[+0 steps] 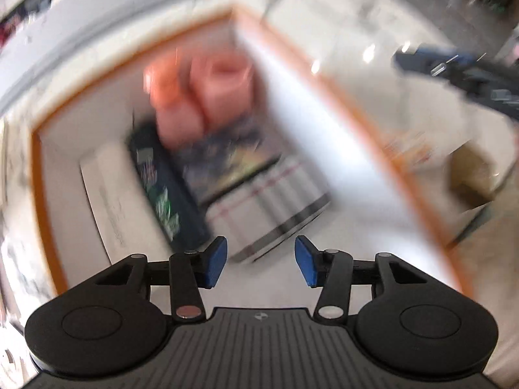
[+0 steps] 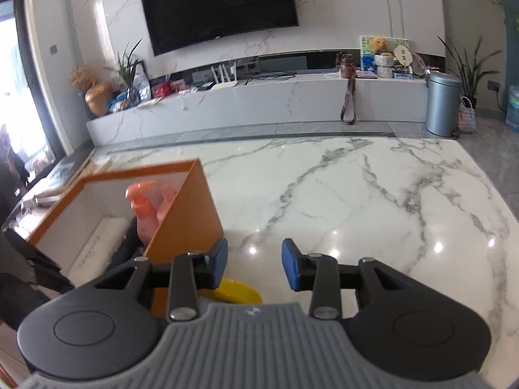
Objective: Organize rigid objects
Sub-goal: 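Grasp the clear cube box with the left gripper while the right grasps the brown square box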
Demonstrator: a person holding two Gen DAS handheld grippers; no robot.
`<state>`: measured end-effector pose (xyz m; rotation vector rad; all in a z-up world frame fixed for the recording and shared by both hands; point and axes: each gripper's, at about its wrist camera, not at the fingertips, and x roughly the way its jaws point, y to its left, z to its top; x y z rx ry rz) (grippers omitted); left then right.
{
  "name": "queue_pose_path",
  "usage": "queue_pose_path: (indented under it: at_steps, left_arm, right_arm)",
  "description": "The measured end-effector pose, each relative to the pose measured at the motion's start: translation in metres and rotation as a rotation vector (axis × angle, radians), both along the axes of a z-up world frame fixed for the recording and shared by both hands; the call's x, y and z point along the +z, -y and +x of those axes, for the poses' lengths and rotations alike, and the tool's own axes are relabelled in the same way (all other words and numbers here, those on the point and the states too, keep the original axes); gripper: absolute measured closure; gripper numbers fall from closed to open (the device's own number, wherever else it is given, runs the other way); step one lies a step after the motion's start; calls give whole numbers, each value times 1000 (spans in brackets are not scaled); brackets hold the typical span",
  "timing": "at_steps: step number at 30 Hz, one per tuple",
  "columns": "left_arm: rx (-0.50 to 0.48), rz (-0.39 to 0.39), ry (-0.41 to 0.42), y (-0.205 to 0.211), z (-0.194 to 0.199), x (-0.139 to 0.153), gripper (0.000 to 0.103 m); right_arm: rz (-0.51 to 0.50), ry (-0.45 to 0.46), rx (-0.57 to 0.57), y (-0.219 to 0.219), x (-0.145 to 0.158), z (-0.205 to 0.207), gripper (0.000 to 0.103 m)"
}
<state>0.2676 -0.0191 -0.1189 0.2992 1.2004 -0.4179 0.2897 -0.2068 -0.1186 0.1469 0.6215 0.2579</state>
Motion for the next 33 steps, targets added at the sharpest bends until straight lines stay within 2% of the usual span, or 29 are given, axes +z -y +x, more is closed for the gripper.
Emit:
queue_pose_path:
  at_steps: [4,6,8,12,14,15,17,21,23,25,28,33]
  left_arm:
    - [-87,-138,102,15,-20,49,45]
    - [-147,-152,143,32,-31,61,45]
    - [-223,-125,174,57,-42,63,45]
    - [-363,-26,181,98,-52,47,45]
    - [-417,54,157,113,-52,37,43]
    - [-417,93,143,120,-48,31,42]
    - [-407,143,119,127,-36,21,38]
    - [-487,273,84,141,-17,4,31]
    - [-555,349,45,150,-10,-8,24]
    - [-608,433,-2,157,-2,-20,22]
    - [-624,511,-75,164,14,-42,18]
    - [-640,570,-133,168,27,-64,17]
  right_arm:
    - [66,-121,-96,44,20,-1,55]
    - [82,-205,-116,69,24,-5,50]
    - [46,-305,-126,88,23,-10,42]
    - [-69,-439,-109,104,6,-28,42]
    - [-95,-509,-75,102,-5,-35,41]
    - [-96,-517,-59,100,-7,-37,41]
    - [-143,-504,-39,91,-7,-39,30]
    - [-252,-537,40,74,-17,-32,30]
    - [-281,-560,66,72,-23,-29,31]
    - [-294,-582,96,71,-29,-27,31]
    - [-285,-614,100,74,-35,-21,33]
    - [-247,-632,113,80,-42,-16,32]
